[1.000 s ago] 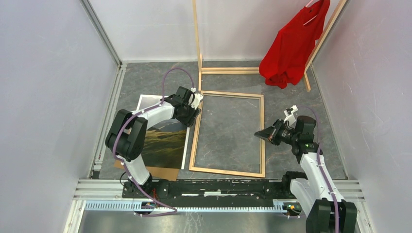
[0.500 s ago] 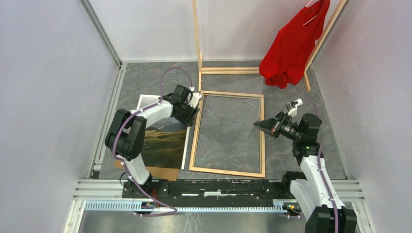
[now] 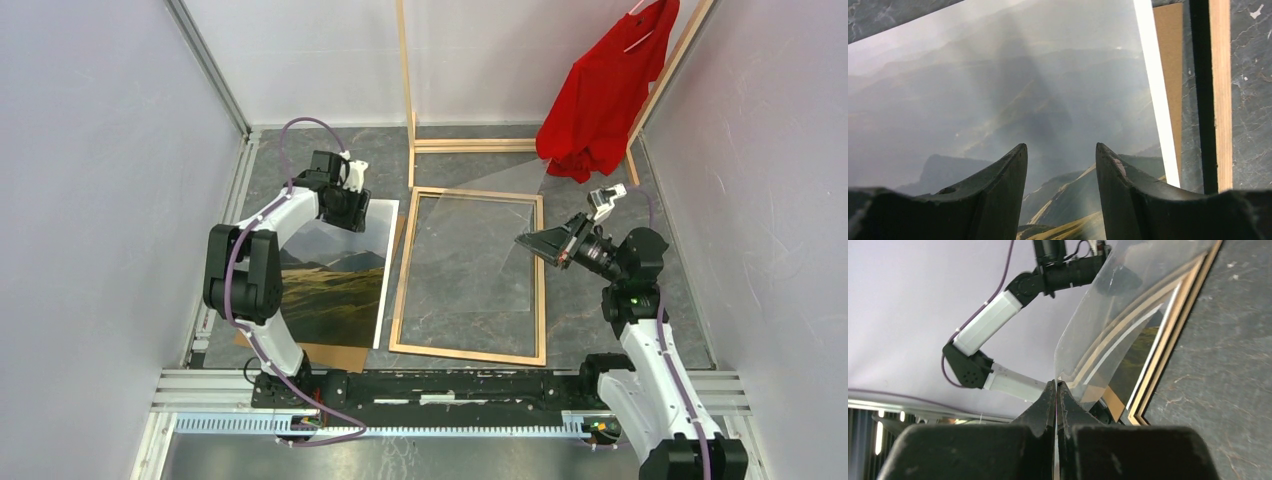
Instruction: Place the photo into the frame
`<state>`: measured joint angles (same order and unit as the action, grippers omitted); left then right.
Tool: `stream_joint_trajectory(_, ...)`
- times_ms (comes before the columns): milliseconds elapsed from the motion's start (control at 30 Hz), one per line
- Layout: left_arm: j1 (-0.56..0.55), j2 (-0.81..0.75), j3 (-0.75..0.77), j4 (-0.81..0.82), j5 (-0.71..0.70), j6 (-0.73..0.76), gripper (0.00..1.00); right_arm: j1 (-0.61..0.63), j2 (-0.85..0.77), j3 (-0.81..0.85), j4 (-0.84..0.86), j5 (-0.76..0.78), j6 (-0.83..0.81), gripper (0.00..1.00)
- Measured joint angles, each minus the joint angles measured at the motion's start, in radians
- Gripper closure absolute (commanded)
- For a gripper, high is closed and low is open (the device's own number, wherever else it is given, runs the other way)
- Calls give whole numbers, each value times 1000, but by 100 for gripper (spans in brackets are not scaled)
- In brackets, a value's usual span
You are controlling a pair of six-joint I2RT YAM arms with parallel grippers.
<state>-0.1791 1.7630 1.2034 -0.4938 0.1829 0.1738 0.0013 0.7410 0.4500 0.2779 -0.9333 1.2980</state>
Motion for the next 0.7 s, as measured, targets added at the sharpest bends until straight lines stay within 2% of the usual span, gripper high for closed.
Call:
stream_joint_trajectory(200, 23, -1, 0, -13, 3, -14, 41, 95, 23, 56, 73, 13, 7, 100)
stream_joint_trajectory(367, 26, -9, 0, -27, 3, -18, 41, 158, 20, 45, 75, 13, -60, 100)
stream_joint_trajectory(700, 26, -25, 0, -29, 3, -18, 41, 161, -79, -53, -246, 20, -389, 100)
